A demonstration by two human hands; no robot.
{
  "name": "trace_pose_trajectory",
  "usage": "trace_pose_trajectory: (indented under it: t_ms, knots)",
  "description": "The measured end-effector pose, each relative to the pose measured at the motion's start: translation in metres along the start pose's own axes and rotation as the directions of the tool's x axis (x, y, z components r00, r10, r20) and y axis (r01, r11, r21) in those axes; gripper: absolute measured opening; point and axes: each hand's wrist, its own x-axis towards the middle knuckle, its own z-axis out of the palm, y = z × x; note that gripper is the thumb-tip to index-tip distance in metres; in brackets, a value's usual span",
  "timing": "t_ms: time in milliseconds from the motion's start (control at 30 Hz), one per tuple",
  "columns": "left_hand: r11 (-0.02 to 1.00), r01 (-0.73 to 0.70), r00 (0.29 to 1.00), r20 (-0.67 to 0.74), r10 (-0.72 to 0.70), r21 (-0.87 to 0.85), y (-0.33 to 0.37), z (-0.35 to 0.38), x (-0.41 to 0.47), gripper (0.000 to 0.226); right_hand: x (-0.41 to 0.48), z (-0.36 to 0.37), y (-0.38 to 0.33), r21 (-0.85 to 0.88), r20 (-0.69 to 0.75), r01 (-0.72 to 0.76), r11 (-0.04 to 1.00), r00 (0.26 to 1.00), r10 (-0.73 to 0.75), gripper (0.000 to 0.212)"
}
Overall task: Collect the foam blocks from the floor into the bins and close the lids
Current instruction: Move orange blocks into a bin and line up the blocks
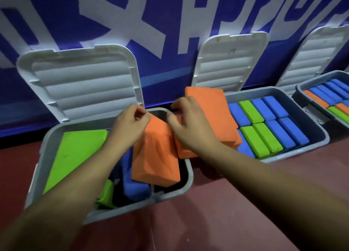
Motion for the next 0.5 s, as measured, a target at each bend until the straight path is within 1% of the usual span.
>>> trace_pose_trajectory:
  t_ms: [33, 67, 133, 200, 233, 267, 333, 367, 433, 500]
  knots:
    - [0.998, 0.043, 0.999, -0.006, -0.043, 0.043, -0.017, -0.005, -0.005, 0.011, -0.007, 0.019, -0.006, 0.004, 0.055, 0.013, 1.000, 0.998, -0.013, 0.026]
    - [0.991, 0.091, 0.996, 0.000, -0.092, 0.097, -0.036, -0.006, -0.011, 0.013, -0.016, 0.037, -0.010, -0.011, 0.124, -0.008, 1.000, 0.992, 0.009, 0.030]
    - [0.967, 0.187, 0.977, 0.069, -0.201, 0.171, -0.073, 0.003, -0.024, 0.024, -0.033, 0.068, -0.007, -0.111, 0.248, -0.108, 0.988, 0.960, 0.133, 0.039]
    - [0.937, 0.317, 0.921, 0.187, -0.342, 0.151, -0.093, 0.015, -0.040, 0.046, -0.048, 0.090, 0.000, -0.197, 0.331, -0.220, 0.955, 0.902, 0.276, 0.041]
    - [0.917, 0.383, 0.888, 0.231, -0.399, 0.109, -0.098, 0.020, -0.048, 0.054, -0.054, 0.098, 0.001, -0.195, 0.368, -0.244, 0.950, 0.880, 0.301, 0.040]
    - [0.905, 0.420, 0.872, 0.246, -0.422, 0.066, -0.098, 0.026, -0.052, 0.058, -0.058, 0.101, 0.005, -0.168, 0.386, -0.249, 0.954, 0.873, 0.296, 0.038]
    - [0.901, 0.434, 0.881, 0.212, -0.423, -0.006, -0.094, 0.034, -0.059, 0.064, -0.059, 0.105, 0.008, -0.103, 0.401, -0.221, 0.970, 0.883, 0.244, 0.035]
    - [0.895, 0.446, 0.881, 0.195, -0.431, -0.036, -0.089, 0.036, -0.061, 0.068, -0.058, 0.103, 0.007, -0.058, 0.409, -0.230, 0.972, 0.882, 0.233, 0.035]
    - [0.884, 0.460, 0.884, 0.132, -0.448, -0.079, -0.082, 0.033, -0.064, 0.073, -0.053, 0.094, 0.003, 0.052, 0.427, -0.300, 0.953, 0.869, 0.250, 0.036]
    - [0.892, 0.441, 0.897, 0.051, -0.438, -0.101, -0.074, 0.019, -0.063, 0.067, -0.044, 0.083, -0.003, 0.127, 0.433, -0.377, 0.918, 0.853, 0.290, 0.034]
